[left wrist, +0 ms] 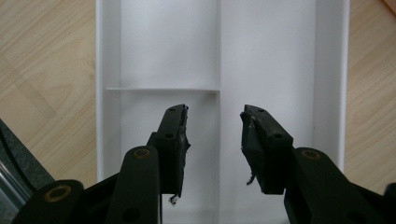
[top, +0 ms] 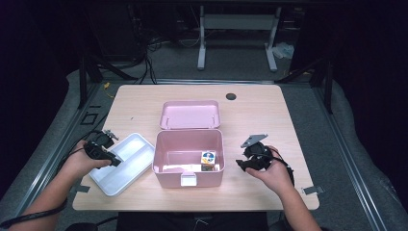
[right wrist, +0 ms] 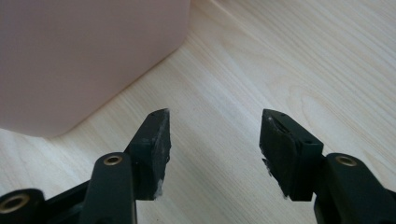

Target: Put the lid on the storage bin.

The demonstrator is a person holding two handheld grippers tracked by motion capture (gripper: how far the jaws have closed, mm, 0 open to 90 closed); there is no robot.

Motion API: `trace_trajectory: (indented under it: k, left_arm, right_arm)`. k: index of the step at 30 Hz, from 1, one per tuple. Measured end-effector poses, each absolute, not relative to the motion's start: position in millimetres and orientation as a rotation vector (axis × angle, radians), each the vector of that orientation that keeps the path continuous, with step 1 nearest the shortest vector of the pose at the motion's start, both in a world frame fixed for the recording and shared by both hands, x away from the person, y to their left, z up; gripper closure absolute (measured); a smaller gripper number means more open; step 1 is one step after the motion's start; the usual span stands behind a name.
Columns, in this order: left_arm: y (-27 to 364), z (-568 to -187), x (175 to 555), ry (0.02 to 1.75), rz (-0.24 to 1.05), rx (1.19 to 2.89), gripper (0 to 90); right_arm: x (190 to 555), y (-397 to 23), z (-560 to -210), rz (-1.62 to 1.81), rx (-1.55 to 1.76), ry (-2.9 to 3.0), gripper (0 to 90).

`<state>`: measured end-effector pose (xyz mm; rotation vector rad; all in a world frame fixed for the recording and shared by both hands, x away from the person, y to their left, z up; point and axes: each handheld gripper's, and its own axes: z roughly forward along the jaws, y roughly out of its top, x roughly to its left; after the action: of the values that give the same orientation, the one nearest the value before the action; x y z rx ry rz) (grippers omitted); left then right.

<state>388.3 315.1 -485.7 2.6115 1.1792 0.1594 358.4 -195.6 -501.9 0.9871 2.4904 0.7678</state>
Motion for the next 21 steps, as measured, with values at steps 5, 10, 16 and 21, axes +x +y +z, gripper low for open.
trace_trajectory:
  k: [5,10,16,21]
  left_arm:
    - [314.6,-490.5,392.0,1.195,0.112,2.632,65.5]
    - [308.8,-497.0,397.8,1.192,0.117,2.681,68.5]
    - [300.6,-504.2,403.4,1.197,0.037,2.715,74.6]
    - [295.7,-510.1,408.7,1.206,0.012,2.724,76.6]
  right_arm:
    - [355.1,-198.0,-502.0,0.801,1.007,2.468,43.0]
    - [354.5,-203.4,-508.5,0.811,1.041,2.475,43.0]
    - [354.4,-207.0,-512.9,0.851,1.069,2.481,43.0]
    - [354.2,-206.1,-515.8,0.841,1.071,2.492,43.0]
